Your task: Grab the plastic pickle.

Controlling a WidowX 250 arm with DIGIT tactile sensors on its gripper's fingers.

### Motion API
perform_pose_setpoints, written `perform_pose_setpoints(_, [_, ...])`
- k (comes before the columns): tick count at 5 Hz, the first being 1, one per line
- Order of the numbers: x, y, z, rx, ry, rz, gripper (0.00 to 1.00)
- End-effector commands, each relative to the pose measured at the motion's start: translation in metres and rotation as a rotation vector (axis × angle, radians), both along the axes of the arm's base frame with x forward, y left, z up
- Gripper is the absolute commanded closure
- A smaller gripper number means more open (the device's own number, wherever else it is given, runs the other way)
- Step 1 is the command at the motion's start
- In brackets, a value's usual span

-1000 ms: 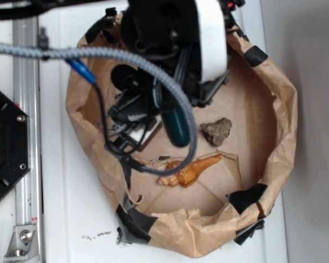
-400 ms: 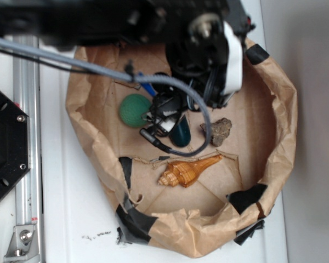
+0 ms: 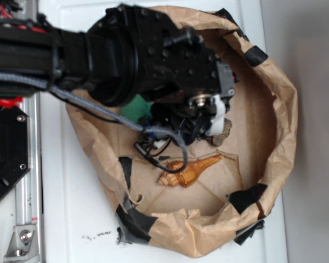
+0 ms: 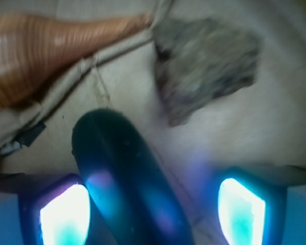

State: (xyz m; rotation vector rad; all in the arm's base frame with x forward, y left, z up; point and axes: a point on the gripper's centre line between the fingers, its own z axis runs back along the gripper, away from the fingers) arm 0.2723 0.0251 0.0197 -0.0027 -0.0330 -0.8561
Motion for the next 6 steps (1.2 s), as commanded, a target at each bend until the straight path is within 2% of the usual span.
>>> perform_pose_setpoints(1, [0.006, -0.025, 0.004, 0.033, -0.053, -0.04, 1.0])
perform_pose_setpoints(2, [0.006, -0.017, 0.033, -0.079, -0.058, -0.018, 1.0])
perform_pose_setpoints(3, [0.004, -0.012, 0.084, -0.11, -0.124, 0.084, 1.0])
perform_pose_setpoints(4, [-0.005, -0.007, 0.122, -0.147, -0.151, 0.333, 1.0])
perform_pose_setpoints(5, [-0.009, -0.008, 0.131, -0.13, -0.085, 0.589, 1.0])
perform_pose_setpoints(6, [-0.009, -0.013, 0.135, -0.159, -0.011, 0.743, 1.0])
